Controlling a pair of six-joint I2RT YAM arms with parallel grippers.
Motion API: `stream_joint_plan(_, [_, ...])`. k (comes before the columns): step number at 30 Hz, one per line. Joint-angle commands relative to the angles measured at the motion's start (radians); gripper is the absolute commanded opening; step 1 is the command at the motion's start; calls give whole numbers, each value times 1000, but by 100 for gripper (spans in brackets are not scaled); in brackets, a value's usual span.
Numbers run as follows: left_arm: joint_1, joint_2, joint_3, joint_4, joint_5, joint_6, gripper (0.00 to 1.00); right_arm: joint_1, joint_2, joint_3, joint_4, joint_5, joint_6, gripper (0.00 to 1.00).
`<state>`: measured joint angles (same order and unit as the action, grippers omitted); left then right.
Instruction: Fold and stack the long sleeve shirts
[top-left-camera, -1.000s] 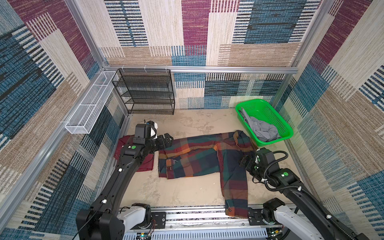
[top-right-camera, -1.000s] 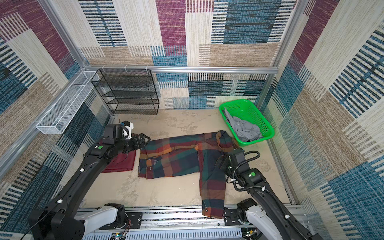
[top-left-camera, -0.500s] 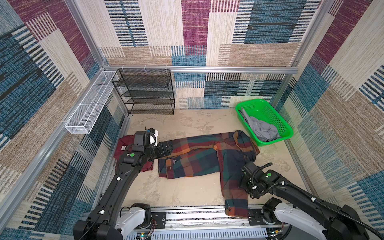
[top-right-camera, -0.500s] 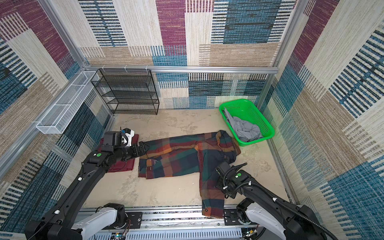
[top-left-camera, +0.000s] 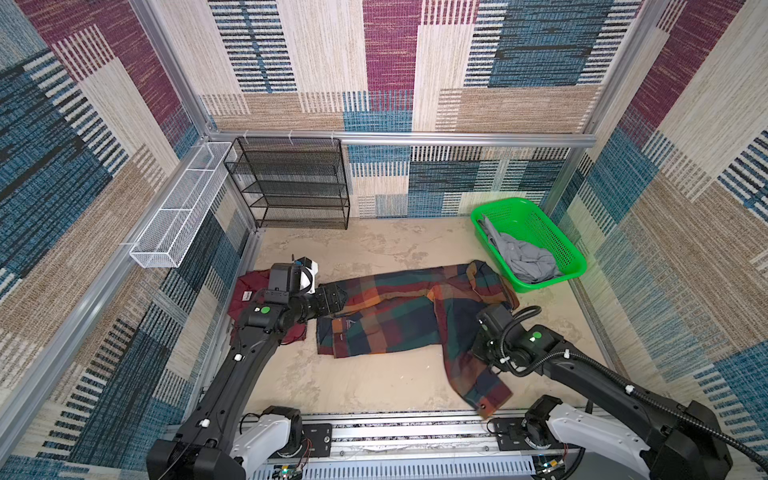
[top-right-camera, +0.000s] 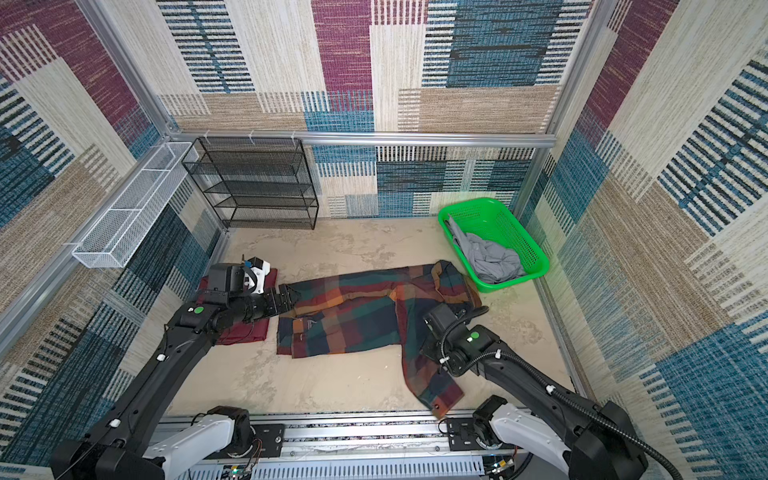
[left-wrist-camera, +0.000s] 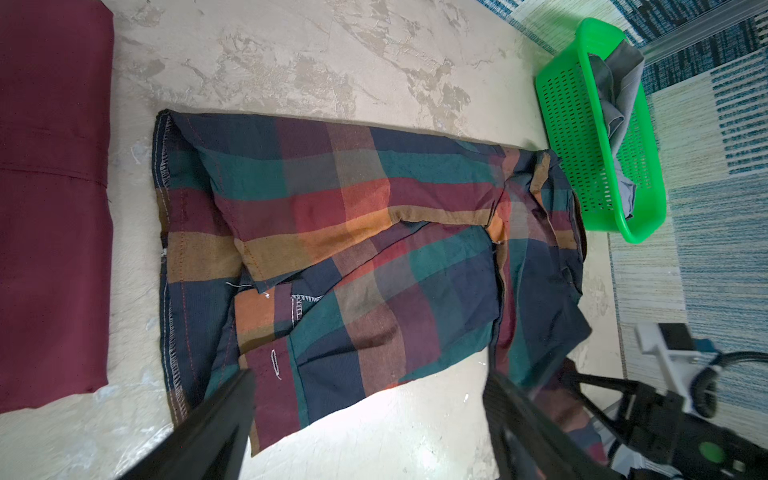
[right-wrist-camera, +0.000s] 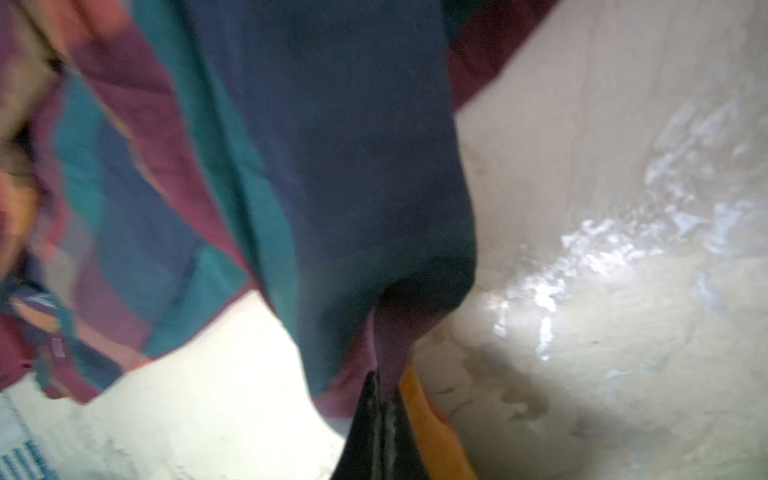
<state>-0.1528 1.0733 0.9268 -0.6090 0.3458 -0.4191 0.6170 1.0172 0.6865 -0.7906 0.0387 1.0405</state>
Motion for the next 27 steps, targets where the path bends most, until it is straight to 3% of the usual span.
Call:
stream_joint_plan(1, [2, 4, 4, 6, -3, 25, 89, 1, 55, 117, 2, 90, -95, 0])
stream_joint_plan(9, [4, 0, 0, 2, -12, 31, 89, 4, 337, 406, 46, 74, -256, 0])
stream_joint_plan(15, [12, 11, 1, 2, -1, 30, 89, 3, 583, 636, 118, -22, -333, 2])
stream_joint_plan(19, [22, 18, 2, 5, 11, 28, 89, 11, 781, 811, 123, -88, -384, 6])
stream_joint_plan(21, [25, 20, 0, 5, 15, 29, 89, 29, 876, 905, 104, -110, -413, 13])
stream_joint_plan(24, [29, 24, -2, 8, 20, 28, 89, 60, 1006, 1061, 59, -100, -451, 22])
stream_joint_plan(27, [33, 29, -3, 12, 34, 28, 89, 80, 1098, 1164, 41, -92, -475, 23])
